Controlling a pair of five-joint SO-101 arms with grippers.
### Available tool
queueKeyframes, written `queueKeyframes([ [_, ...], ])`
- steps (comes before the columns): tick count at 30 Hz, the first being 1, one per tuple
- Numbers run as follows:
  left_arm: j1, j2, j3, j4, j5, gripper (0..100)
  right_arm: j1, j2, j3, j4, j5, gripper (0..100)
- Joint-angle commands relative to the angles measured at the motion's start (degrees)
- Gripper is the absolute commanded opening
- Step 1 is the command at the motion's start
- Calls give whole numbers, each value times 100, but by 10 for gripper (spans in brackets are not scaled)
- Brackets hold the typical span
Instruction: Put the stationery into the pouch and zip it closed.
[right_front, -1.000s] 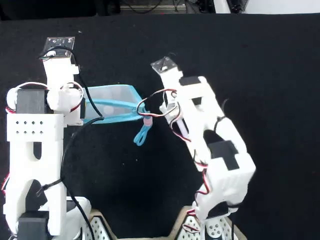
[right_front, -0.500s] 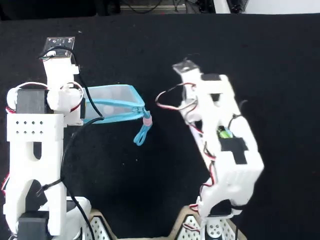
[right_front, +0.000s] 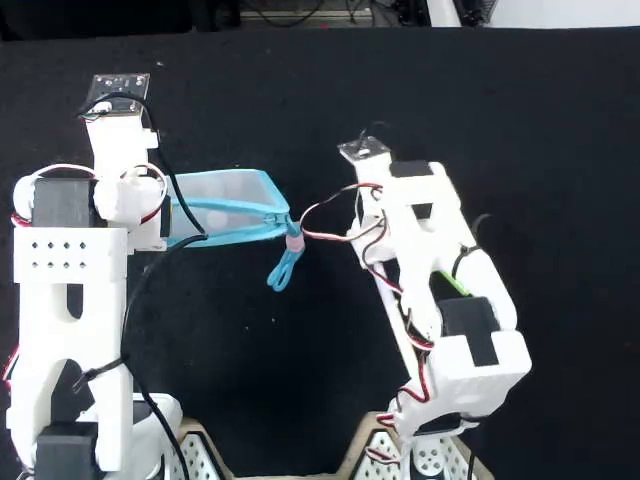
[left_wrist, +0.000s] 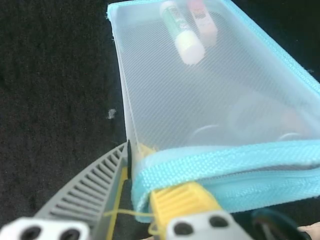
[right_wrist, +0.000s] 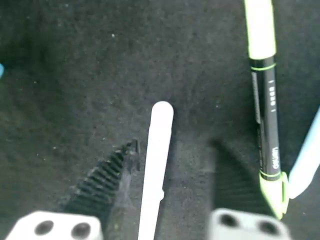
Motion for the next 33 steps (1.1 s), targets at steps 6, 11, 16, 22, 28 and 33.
queueKeyframes([
  [6, 13, -9, 66, 9, 79, 30, -132, 224, -655, -114, 18, 256],
  [11, 13, -18, 66, 9, 79, 30, -308, 1015, -1033, -114, 308, 199],
  [16, 13, -18, 75, 18, 79, 30, -141, 1648, -1499, -123, 308, 106],
  [22, 13, -18, 75, 18, 79, 30, 70, 1455, -1525, -79, 308, 11],
  [28, 13, 9, 75, -9, 79, 30, 70, 101, -664, -88, 308, 10],
  [33, 13, 9, 75, -9, 79, 30, -114, -629, -119, -281, 308, 13],
])
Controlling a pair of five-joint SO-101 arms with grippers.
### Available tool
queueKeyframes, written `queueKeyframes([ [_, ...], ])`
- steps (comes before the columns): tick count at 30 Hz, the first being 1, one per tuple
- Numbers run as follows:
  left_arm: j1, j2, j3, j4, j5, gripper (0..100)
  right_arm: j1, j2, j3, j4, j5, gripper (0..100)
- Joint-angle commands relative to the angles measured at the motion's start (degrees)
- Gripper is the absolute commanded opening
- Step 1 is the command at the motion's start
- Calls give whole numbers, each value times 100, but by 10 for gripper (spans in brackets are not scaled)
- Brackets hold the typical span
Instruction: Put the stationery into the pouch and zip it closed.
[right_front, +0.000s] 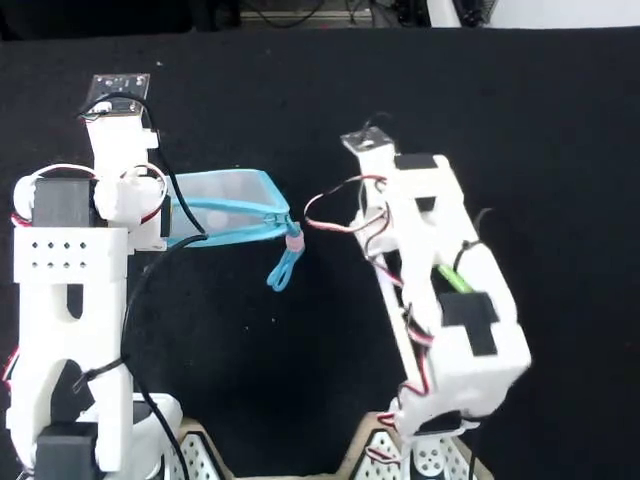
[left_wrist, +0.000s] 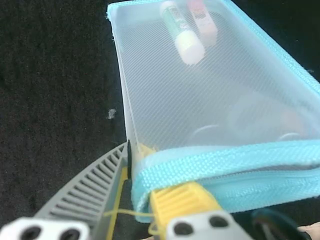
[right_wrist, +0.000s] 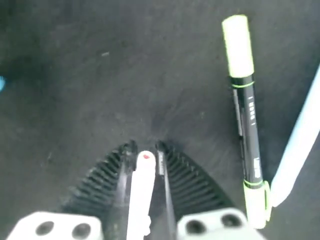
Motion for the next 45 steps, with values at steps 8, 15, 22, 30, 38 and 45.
queueKeyframes([
  [8, 13, -9, 75, 18, 79, 30, -255, -418, 356, -607, 44, 185],
  [15, 13, -9, 75, 18, 79, 30, -264, -470, 620, -422, -158, 172],
  [22, 13, 9, 75, 18, 79, 30, -264, -462, 1112, -1134, -149, 142],
  [30, 13, 9, 75, 18, 79, 30, -264, -462, 1235, -1371, -141, 21],
  [38, 13, 18, 75, 18, 79, 30, -264, -690, 1077, -949, -158, 25],
  [45, 13, 18, 75, 18, 79, 30, -571, -198, 1015, -888, -176, 26],
])
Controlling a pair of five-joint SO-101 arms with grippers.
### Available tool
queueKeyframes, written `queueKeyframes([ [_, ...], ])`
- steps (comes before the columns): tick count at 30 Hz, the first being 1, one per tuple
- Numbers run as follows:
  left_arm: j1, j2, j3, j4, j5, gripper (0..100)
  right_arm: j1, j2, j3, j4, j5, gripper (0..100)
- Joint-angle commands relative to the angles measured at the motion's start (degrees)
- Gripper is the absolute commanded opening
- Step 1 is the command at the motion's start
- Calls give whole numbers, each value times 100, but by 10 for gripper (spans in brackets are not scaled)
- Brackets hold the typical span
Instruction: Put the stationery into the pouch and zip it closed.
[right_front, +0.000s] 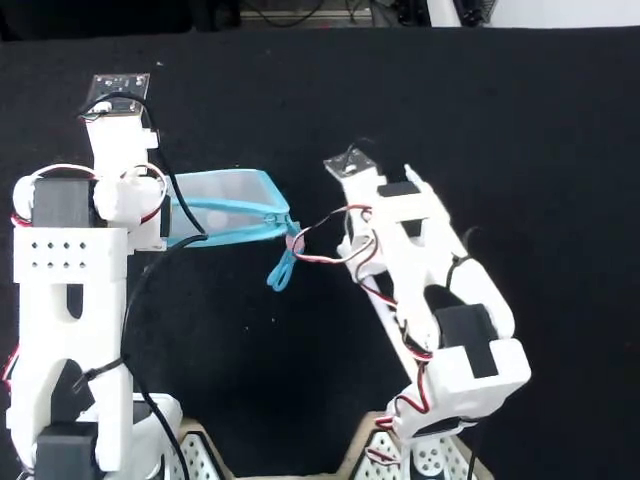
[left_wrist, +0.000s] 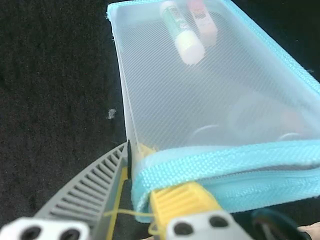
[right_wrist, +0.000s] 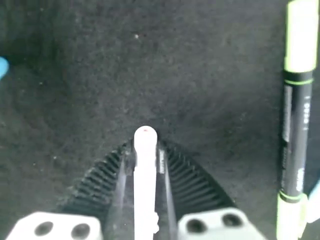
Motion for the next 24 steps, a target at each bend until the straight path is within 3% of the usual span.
queueKeyframes([
  [1, 13, 18, 75, 18, 79, 30, -176, 312, -268, -70, -44, 26],
  [10, 13, 18, 75, 18, 79, 30, -158, 1218, -1086, 571, -53, 28],
  [16, 13, 26, 75, 18, 79, 30, -149, 1235, -1112, 633, -62, 158],
  [24, 13, 26, 75, 9, 79, 30, 185, 462, -409, -53, -62, 48],
])
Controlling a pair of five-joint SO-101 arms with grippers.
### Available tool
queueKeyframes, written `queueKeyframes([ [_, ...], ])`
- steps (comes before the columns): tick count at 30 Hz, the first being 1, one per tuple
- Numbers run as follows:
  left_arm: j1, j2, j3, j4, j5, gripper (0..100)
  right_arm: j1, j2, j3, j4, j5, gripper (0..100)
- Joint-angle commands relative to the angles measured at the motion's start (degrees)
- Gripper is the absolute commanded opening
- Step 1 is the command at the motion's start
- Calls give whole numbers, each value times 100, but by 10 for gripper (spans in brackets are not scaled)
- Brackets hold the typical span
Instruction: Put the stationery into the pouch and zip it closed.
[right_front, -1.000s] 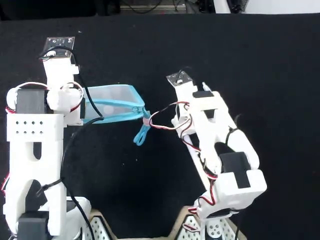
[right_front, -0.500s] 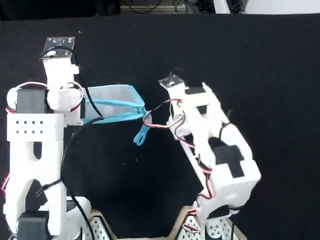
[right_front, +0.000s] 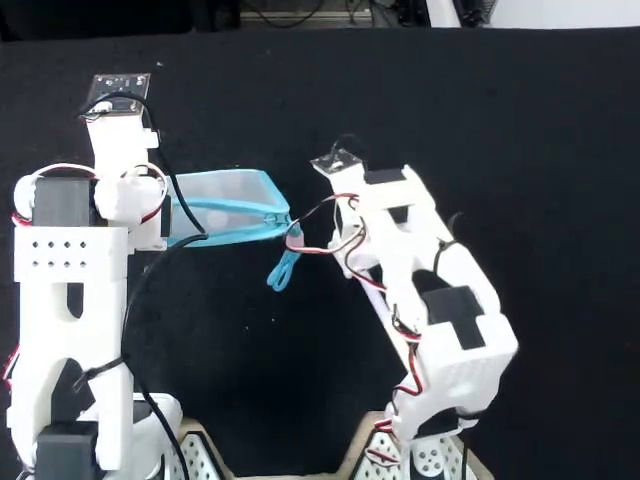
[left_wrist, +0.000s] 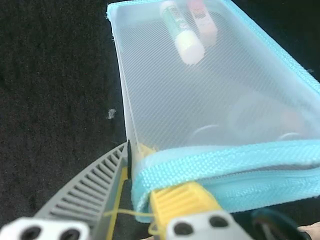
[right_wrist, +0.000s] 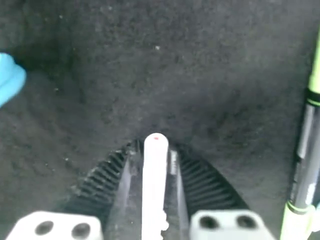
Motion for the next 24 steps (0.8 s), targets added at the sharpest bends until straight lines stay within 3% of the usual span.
queueKeyframes([
  [1, 13, 26, 75, 9, 79, 30, 396, -558, 567, -695, -53, 11],
  [5, 13, 26, 75, 0, 79, 30, 703, -1332, 980, -870, -53, 11],
  [10, 13, 26, 75, -9, 79, 30, 738, -2976, 1165, -316, -369, 11],
  [16, 13, 26, 75, -9, 79, 30, 185, -4532, 1209, -70, -1116, 11],
  [24, 13, 26, 75, 9, 79, 30, -475, -5279, 576, -123, -1231, 11],
])
